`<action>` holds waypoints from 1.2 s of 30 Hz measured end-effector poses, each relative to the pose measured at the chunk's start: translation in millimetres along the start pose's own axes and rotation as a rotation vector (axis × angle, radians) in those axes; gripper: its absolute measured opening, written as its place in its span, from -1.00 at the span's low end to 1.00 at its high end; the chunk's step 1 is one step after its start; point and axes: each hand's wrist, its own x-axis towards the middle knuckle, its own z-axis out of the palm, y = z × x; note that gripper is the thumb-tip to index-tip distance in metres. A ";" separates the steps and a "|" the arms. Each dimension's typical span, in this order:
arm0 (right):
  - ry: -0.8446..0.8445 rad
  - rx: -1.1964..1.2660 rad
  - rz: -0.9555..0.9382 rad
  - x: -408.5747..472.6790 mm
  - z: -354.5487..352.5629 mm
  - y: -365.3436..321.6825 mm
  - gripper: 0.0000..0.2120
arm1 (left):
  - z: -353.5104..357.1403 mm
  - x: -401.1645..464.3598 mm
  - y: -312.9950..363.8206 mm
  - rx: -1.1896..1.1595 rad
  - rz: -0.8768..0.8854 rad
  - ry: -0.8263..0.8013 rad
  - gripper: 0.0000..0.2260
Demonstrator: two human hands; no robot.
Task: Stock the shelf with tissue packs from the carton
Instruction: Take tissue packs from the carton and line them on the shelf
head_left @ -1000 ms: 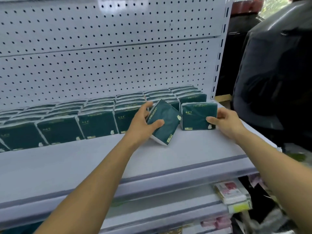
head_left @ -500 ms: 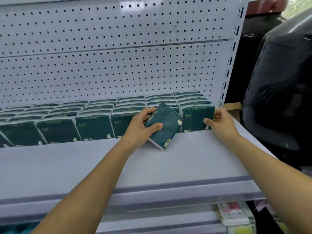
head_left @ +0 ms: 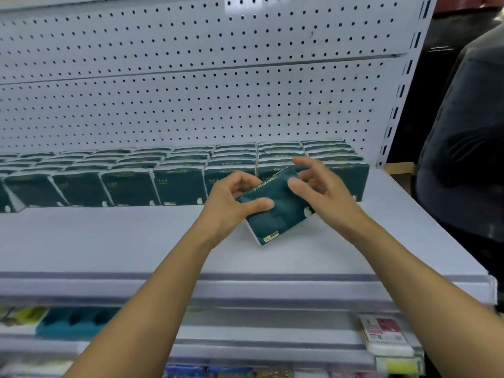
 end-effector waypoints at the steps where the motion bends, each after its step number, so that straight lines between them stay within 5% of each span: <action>1: -0.087 0.063 0.015 -1.8 8.9 -4.5 -0.63 | -7.7 -7.3 -0.3 0.003 0.006 0.005 -0.73; 10: -0.279 0.099 -0.026 -5.3 130.4 -43.2 -0.52 | -131.0 -75.1 -18.6 -0.004 -0.036 0.212 -0.85; 14: -0.233 0.061 -0.071 0.2 214.5 -66.0 -0.55 | -220.7 -108.3 -32.1 0.133 -0.003 0.323 -0.92; 24: 0.012 -0.004 -0.084 11.9 429.0 -100.0 -0.56 | -441.4 -192.9 -73.2 0.329 -0.134 0.397 -0.68; 36: -0.065 -0.240 -0.249 56.0 563.1 -135.9 -0.69 | -562.7 -170.4 -120.9 0.417 -0.191 0.450 -0.45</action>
